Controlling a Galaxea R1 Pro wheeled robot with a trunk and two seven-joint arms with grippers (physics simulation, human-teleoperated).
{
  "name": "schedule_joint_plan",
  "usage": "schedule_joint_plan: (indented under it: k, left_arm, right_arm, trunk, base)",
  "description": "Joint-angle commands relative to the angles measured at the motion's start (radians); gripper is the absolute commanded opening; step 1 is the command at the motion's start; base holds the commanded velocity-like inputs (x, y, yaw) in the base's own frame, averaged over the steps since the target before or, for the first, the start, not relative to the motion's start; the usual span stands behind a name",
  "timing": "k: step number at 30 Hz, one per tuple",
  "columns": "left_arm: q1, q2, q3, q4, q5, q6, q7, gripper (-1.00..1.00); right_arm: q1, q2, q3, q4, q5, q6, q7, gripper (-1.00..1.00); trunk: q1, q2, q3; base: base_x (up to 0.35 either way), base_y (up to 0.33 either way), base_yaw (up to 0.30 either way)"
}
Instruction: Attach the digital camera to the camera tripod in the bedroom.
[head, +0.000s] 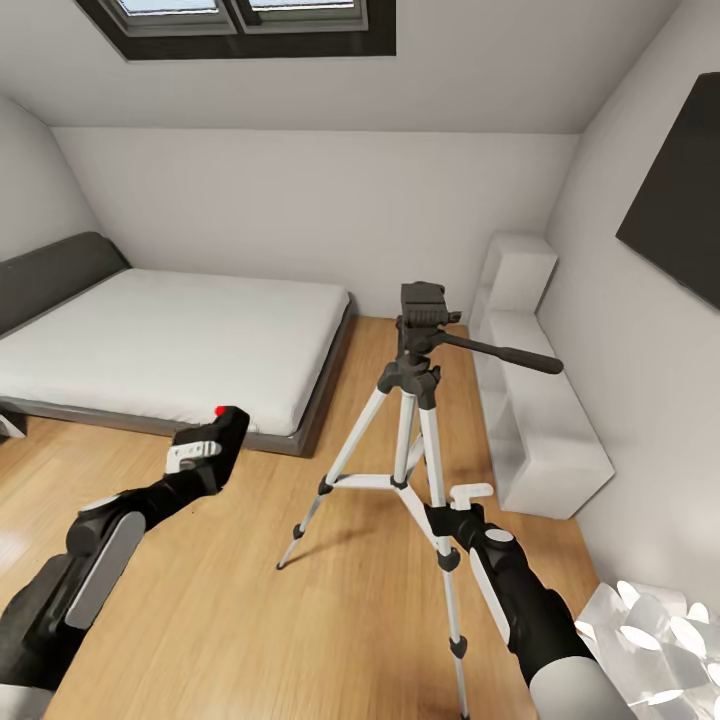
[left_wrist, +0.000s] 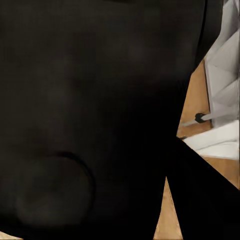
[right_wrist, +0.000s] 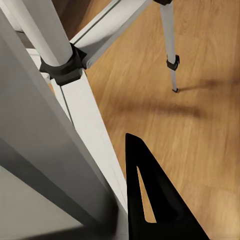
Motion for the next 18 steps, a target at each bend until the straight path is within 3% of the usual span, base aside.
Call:
schedule_joint_plan:
  k: [1, 4, 8, 11, 15, 18]
  left_arm:
    - [0.0, 0.001, 0.019, -0.025, 0.003, 0.017, -0.004, -1.0]
    - [-0.007, 0.004, 0.065, -0.074, 0.002, 0.047, -0.003, -1.0]
    - [-0.039, 0.005, 0.085, -0.093, 0.001, 0.066, 0.004, -1.0]
    - [-0.094, 0.003, 0.092, -0.1, 0.002, 0.094, 0.025, -1.0]
    - [-0.201, -0.003, 0.096, -0.098, 0.004, 0.193, 0.057, -1.0]
    - [-0.334, -0.024, 0.096, -0.083, 0.007, 0.323, 0.086, -1.0]
  right_arm:
    - [-0.001, 0.001, -0.001, -0.002, 0.005, 0.006, 0.005, -1.0]
    - [-0.001, 0.002, 0.0, -0.003, 0.006, 0.006, 0.004, -1.0]
    - [-0.001, 0.002, 0.0, -0.003, 0.007, 0.006, -0.004, -1.0]
    - [-0.001, 0.002, 0.0, -0.003, 0.008, 0.006, -0.008, -1.0]
    - [-0.001, 0.002, 0.0, -0.003, 0.009, 0.006, -0.01, -1.0]
    - [-0.001, 0.002, 0.0, -0.003, 0.009, 0.006, -0.01, -1.0]
  trunk:
    - [0.001, -0.002, -0.002]
    - [0.001, -0.002, -0.002]
    - [0.001, -0.002, -0.002]
    - [0.001, -0.002, -0.002]
    - [0.001, -0.002, -0.002]
    - [0.001, -0.002, -0.002]
  base:
    - [0.0, 0.0, 0.0]
    - [0.0, 0.0, 0.0]
    - [0.0, 0.0, 0.0]
    - [0.0, 0.0, 0.0]
    - [0.0, 0.0, 0.0]
    - [0.0, 0.0, 0.0]
